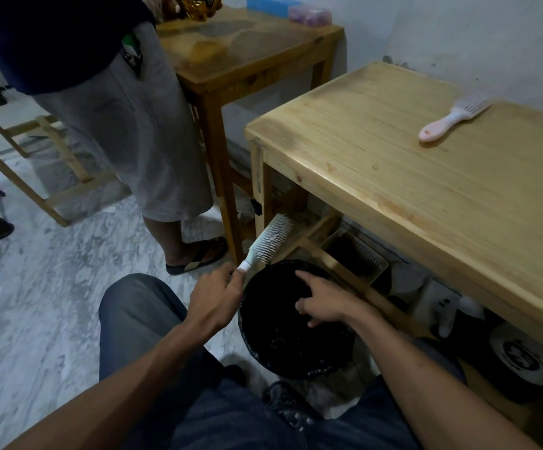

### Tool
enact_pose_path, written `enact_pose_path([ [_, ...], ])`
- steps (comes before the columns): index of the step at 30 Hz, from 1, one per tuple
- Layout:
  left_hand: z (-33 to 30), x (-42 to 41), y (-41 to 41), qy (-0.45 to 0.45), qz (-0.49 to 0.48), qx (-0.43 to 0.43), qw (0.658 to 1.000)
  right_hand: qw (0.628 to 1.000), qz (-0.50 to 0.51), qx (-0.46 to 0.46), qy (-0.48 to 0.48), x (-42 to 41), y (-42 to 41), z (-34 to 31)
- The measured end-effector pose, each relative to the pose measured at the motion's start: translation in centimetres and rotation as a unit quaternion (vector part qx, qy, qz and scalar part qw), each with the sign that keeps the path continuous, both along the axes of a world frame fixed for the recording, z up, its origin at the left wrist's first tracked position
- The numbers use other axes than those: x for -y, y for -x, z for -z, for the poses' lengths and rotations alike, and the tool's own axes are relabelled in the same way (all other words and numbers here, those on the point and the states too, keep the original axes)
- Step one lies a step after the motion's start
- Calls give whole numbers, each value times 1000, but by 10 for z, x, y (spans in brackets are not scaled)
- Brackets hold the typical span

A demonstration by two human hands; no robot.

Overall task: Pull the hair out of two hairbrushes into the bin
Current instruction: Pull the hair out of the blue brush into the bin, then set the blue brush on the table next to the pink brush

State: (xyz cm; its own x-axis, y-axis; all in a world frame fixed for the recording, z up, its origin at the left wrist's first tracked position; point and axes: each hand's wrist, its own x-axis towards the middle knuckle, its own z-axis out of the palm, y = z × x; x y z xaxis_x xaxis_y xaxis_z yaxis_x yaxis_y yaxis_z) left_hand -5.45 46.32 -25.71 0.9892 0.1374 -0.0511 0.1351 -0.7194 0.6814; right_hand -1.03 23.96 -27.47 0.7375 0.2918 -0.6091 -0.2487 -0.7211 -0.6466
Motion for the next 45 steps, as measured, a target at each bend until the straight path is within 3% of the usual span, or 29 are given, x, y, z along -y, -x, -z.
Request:
enact_pose_path([
  [2, -3, 1, 0, 25, 3, -14, 1000, 999, -24, 36, 24, -6, -5, -4],
  [5, -5, 1, 3, 75, -1, -36, 997, 999, 6, 34, -11, -11, -9, -5],
  [10, -7, 3, 8, 167, -18, -76, 983, 967, 171, 16, -190, -17, -15, -8],
  [13, -11, 8, 12, 169, 11, -70, 983, 932, 220, 25, -286, -19, -21, -18],
  [16, -11, 11, 17, 110, 34, -19, 993, 912, 247, 44, -324, -21, -26, -28],
  [22, -26, 8, 21, 44, 51, 134, 989, 894, 251, 119, -350, -35, -35, -72],
  [30, -82, 11, 6, 64, 14, 271, 960, 880, 201, 178, -391, -36, -39, -152],
  [35, -126, 35, -12, 75, 40, 313, 946, 867, 217, 237, -380, -7, -45, -200],
  [45, -182, 154, -65, 54, 147, 312, 937, 809, 387, 326, -298, 121, -64, -248],
])
